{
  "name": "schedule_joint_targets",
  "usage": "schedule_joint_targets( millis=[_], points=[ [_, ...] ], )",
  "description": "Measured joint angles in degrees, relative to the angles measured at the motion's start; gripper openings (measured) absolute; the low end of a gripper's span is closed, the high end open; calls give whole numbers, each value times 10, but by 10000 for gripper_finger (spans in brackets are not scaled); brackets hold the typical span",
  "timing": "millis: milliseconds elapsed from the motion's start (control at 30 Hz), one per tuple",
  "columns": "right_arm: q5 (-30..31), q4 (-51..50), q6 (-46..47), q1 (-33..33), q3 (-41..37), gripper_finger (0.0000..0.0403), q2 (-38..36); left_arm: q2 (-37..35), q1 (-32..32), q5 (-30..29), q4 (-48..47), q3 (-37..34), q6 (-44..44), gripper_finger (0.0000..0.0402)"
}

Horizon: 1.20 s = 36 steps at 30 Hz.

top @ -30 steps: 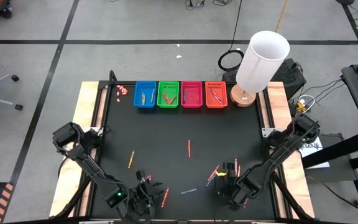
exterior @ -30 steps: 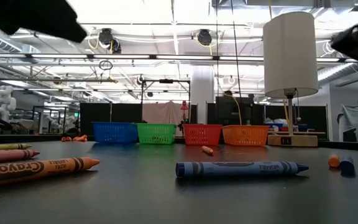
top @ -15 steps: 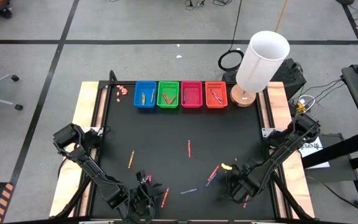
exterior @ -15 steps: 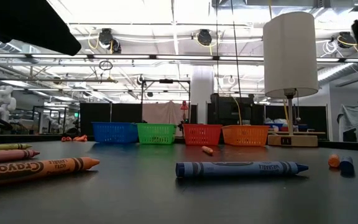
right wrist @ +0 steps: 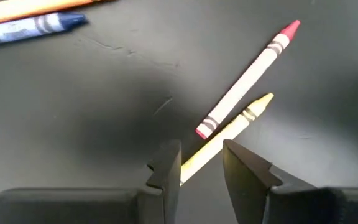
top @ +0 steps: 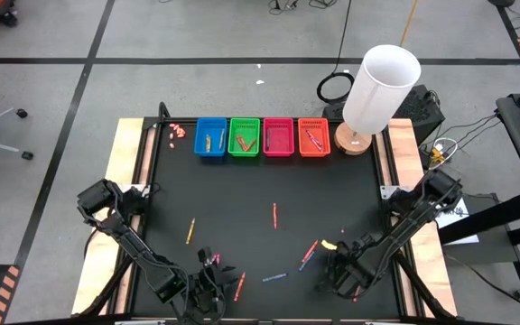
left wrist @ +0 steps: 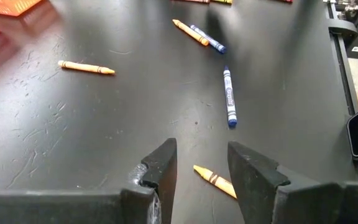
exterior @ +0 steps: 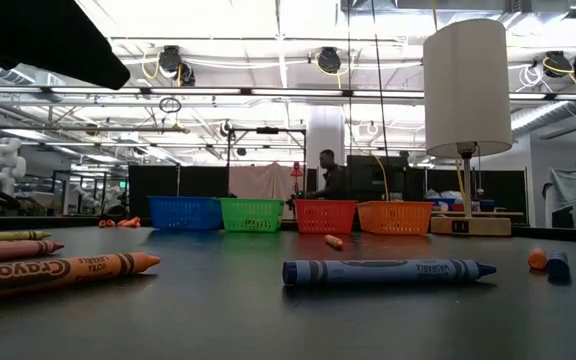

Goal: Sort crayons
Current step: Put the yellow crayon into the blue bin

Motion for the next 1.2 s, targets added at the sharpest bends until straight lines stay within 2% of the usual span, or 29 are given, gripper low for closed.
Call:
schedule_joint_targets(
  millis=[200, 533, 667, 833, 1200],
  points=[
    [-28, 0, 17, 3, 0, 103, 21, 0, 0, 1, 0, 0, 0, 141],
    [-24, 28, 2, 22, 2, 99, 56, 0, 0, 1, -3, 0, 4, 141],
    [-22, 36, 2, 29, 1, 70, 55, 0, 0, 1, -5, 0, 5, 141],
    [-24, 35, 16, 41, 1, 10, 55, 0, 0, 1, -9, 0, 5, 141],
    [-17, 19, 12, 52, -1, 2, 40, -1, 0, 1, -14, 0, 5, 141]
  ],
)
